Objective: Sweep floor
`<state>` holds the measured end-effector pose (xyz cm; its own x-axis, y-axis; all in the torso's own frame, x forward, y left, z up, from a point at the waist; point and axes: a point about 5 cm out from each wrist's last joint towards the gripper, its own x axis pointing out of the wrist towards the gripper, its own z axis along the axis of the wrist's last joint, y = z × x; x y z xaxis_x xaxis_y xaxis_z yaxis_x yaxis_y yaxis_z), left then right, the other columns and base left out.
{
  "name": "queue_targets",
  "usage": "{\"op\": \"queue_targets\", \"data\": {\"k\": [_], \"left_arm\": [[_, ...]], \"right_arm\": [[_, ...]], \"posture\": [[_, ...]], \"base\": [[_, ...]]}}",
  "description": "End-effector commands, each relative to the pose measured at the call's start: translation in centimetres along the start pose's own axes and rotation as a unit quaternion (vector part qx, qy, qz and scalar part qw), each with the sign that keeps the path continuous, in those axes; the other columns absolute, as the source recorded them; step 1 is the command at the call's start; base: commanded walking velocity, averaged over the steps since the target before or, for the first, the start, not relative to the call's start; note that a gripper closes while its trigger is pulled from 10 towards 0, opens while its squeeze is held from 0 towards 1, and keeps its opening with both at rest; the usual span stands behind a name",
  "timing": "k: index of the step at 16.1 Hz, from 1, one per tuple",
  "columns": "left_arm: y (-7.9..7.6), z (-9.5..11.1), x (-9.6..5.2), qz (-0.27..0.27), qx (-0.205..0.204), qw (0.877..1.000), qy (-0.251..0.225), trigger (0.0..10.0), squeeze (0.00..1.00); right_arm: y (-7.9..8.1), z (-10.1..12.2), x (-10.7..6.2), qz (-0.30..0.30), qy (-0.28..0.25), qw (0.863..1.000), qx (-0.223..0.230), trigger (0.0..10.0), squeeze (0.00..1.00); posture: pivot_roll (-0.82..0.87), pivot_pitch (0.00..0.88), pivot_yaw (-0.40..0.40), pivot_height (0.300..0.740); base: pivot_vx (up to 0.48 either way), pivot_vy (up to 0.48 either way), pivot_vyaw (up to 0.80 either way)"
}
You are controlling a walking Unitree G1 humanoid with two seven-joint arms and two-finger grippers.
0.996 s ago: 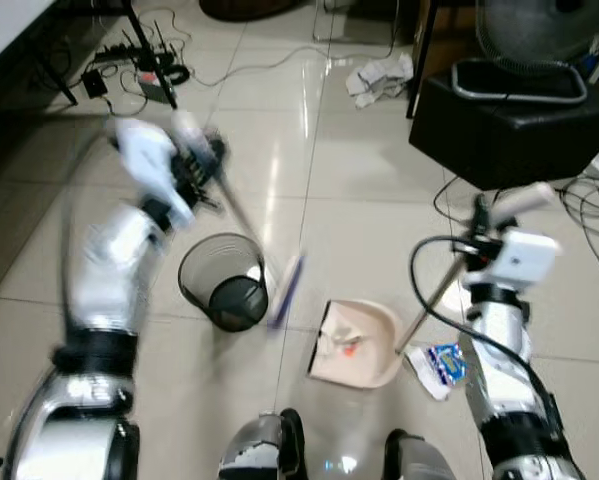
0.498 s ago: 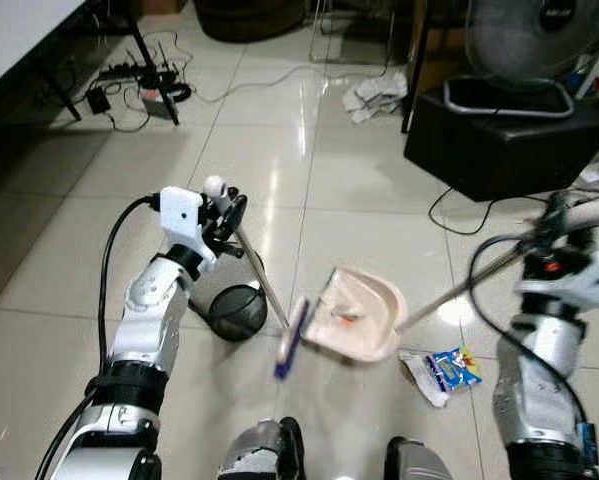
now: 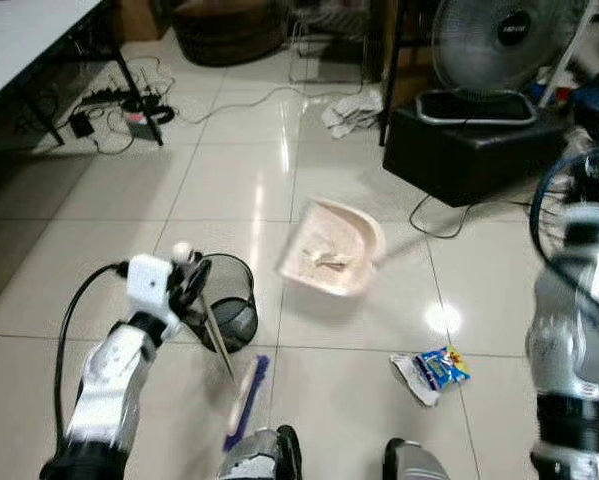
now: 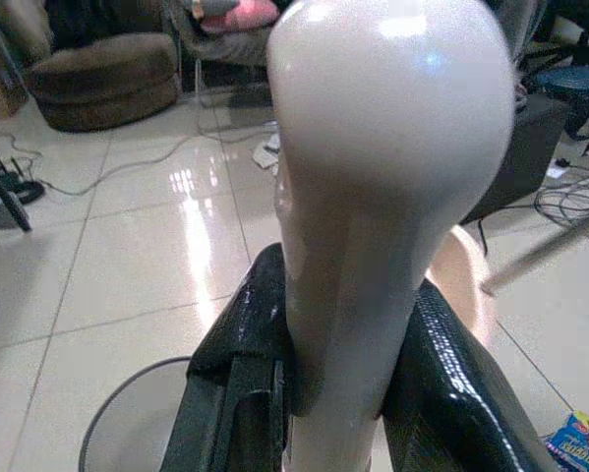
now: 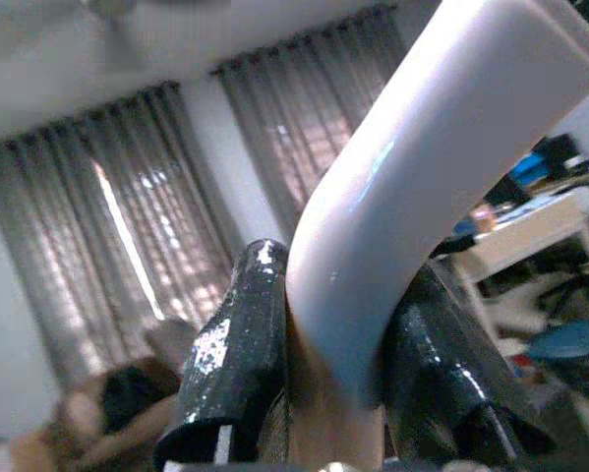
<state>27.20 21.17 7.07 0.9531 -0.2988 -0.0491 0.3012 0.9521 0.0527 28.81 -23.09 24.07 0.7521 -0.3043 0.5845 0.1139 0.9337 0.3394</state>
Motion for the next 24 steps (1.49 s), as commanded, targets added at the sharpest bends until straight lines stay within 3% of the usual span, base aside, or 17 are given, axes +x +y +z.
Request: {"op": "queue_targets", "data": {"k": [1, 6, 12, 24], "left_arm": [[0.2, 0.4, -0.3, 0.009, -0.001, 1.000, -0.005, 10.0, 0.00], [0.0, 1.2, -0.2, 0.034, 0.007, 0.999, -0.018, 10.0, 0.00], [-0.6, 2.5, 0.1, 0.039, 0.009, 0.998, -0.038, 10.0, 0.00], [-0.7, 2.1, -0.5, 0.050, 0.002, 0.998, -0.024, 10.0, 0.00]], "right_arm": [[1.1, 1.5, 0.8, 0.019, -0.022, 0.999, 0.036, 10.0, 0.00], [2.2, 1.5, 2.0, 0.026, 0.010, 0.997, 0.067, 10.0, 0.00], [2.2, 1.0, 1.8, 0.017, 0.044, 0.997, 0.054, 10.0, 0.00], [1.6, 0.6, 1.7, 0.008, 0.057, 0.998, 0.029, 10.0, 0.00]], "posture": [[-0.02, 0.059, 0.113, 0.740], [0.00, 0.061, 0.097, 0.740], [0.01, 0.062, 0.089, 0.740], [0.01, 0.072, 0.085, 0.740]], "base": [[0.000, 0.000, 0.00], [0.000, 0.000, 0.00], [0.000, 0.000, 0.00], [0.338, 0.000, 0.00]]}}
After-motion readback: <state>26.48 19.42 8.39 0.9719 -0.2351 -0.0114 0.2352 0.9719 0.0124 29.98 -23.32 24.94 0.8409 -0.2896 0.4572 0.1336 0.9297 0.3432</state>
